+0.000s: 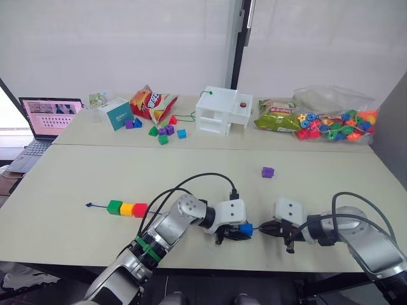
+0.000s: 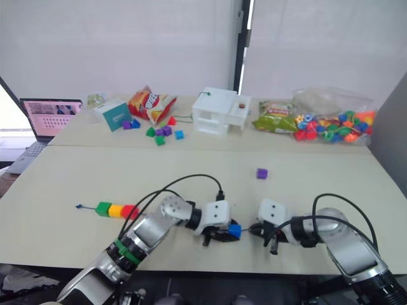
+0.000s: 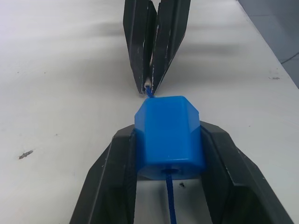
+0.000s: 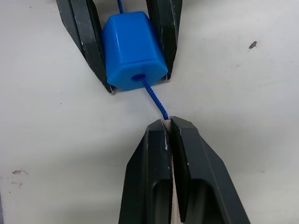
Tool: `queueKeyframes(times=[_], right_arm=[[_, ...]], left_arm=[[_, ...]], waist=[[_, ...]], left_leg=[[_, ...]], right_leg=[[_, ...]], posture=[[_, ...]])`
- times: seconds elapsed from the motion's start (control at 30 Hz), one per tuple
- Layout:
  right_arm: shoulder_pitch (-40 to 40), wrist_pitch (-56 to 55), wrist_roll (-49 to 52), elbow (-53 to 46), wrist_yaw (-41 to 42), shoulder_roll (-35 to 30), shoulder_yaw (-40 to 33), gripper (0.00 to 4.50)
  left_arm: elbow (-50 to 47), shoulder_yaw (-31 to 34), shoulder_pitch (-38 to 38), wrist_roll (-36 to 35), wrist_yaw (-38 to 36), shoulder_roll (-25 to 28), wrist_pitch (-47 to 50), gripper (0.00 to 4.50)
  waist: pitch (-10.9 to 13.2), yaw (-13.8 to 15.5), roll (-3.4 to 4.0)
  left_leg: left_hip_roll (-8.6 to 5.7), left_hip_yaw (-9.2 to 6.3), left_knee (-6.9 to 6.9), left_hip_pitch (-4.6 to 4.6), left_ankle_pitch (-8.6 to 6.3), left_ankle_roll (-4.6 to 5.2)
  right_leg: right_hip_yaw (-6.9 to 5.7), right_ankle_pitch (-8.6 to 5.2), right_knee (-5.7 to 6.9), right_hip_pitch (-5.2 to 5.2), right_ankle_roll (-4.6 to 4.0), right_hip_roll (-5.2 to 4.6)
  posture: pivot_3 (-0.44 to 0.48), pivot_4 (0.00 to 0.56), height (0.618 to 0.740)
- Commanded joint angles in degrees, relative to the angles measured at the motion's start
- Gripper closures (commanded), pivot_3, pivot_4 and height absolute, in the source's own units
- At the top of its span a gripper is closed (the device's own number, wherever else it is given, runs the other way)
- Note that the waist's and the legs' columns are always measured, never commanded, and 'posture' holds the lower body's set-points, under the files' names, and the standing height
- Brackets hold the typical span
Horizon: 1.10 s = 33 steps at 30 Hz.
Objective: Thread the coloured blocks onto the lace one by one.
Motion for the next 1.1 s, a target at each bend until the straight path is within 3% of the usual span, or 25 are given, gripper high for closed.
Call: queueKeyframes(times=[0.03, 0.23, 0.37, 0.53, 0.6, 0.67, 0.87, 0.9, 1.1], right_arm=[[-0.94, 1.50, 1.06, -3.38, 1.20, -1.35, -0.68, 4.50], [-1.67, 4.40, 1.28, -6.09, 1.69, -2.23, -0.17, 4.50], [-2.60, 5.12, 1.18, -6.45, 1.55, -1.75, 0.65, 4.50], [-2.96, 4.72, 1.01, -5.70, 1.41, -1.55, 1.36, 4.50], [-2.96, 4.71, 1.08, -5.61, 1.55, -1.57, 1.50, 4.50], [-3.03, 4.58, 1.01, -5.34, 1.59, -1.51, 1.64, 4.50], [-3.91, 4.59, 0.86, -4.87, 1.44, -0.67, 2.48, 4.50], [-4.12, 4.58, 0.77, -4.75, 1.35, -0.41, 2.72, 4.50], [-8.01, 4.72, -1.41, -2.11, 0.22, 2.35, 6.10, 4.50]], left_arm=[[-4.21, 4.54, 2.50, -1.78, -3.24, 7.38, -0.78, 3.20], [-3.25, 10.77, 5.68, -4.41, -10.04, 21.75, -6.72, 3.20], [5.24, 14.65, 8.01, -2.99, -15.89, 34.58, -16.02, 3.20], [13.48, 15.38, 8.52, 0.22, -15.03, 40.20, -24.67, 3.20], [14.60, 16.01, 8.82, 0.20, -15.06, 40.99, -25.34, 3.20], [14.15, 16.83, 9.35, -0.70, -15.26, 41.40, -24.43, 2.17], [6.91, 19.61, 10.07, -6.78, -17.13, 39.29, -18.05, 0.20], [5.22, 20.06, 10.05, -7.90, -17.18, 38.56, -16.70, 0.04], [-10.22, 22.78, 9.15, -19.27, -16.81, 33.12, -0.26, 0.04]], waist=[[0.00, -0.36, 0.01], [-0.01, -0.68, 0.02], [-0.01, -0.92, 0.01], [-0.08, -1.25, 0.13], [-0.08, -1.23, 0.13], [-0.08, -1.27, 0.14], [-0.08, -1.36, 0.14], [-0.08, -1.28, 0.14], [0.04, -0.55, -0.07]], left_leg=[[0.04, 0.00, -0.01, 0.01, 0.00, 0.00], [0.12, -0.01, -0.07, 0.06, 0.00, -0.02], [0.13, -0.01, -0.09, 0.06, 0.00, -0.02], [0.11, 0.05, -0.43, 0.34, 0.02, -0.07], [0.10, 0.07, -0.44, 0.36, 0.02, -0.06], [0.11, 0.08, -0.44, 0.37, 0.02, -0.07], [0.13, 0.16, -0.44, 0.35, 0.02, -0.06], [0.13, 0.16, -0.44, 0.33, 0.02, -0.06], [0.13, 0.05, -0.01, -0.25, 0.01, -0.05]], right_leg=[[0.01, 0.00, 0.00, -0.01, 0.00, 0.03], [0.01, -0.04, 0.01, -0.02, -0.08, 0.03], [-0.01, -0.04, 0.00, -0.07, -0.08, 0.01], [0.03, -0.08, 0.01, -0.02, -0.18, -0.09], [0.02, -0.08, 0.01, 0.01, -0.18, -0.09], [0.02, -0.08, 0.02, 0.02, -0.17, -0.08], [0.05, -0.08, 0.09, -0.03, -0.17, -0.01], [0.04, -0.09, 0.08, -0.04, -0.16, -0.01], [-0.11, -0.07, 0.23, -0.35, -0.12, -0.01]], posture=[[0.000, 0.150, 0.740], [0.000, 0.150, 0.740], [0.000, 0.150, 0.740], [0.000, 0.150, 0.740], [0.000, 0.150, 0.740], [0.000, 0.150, 0.740], [0.000, 0.150, 0.740], [0.000, 0.150, 0.740], [0.000, 0.150, 0.740]])
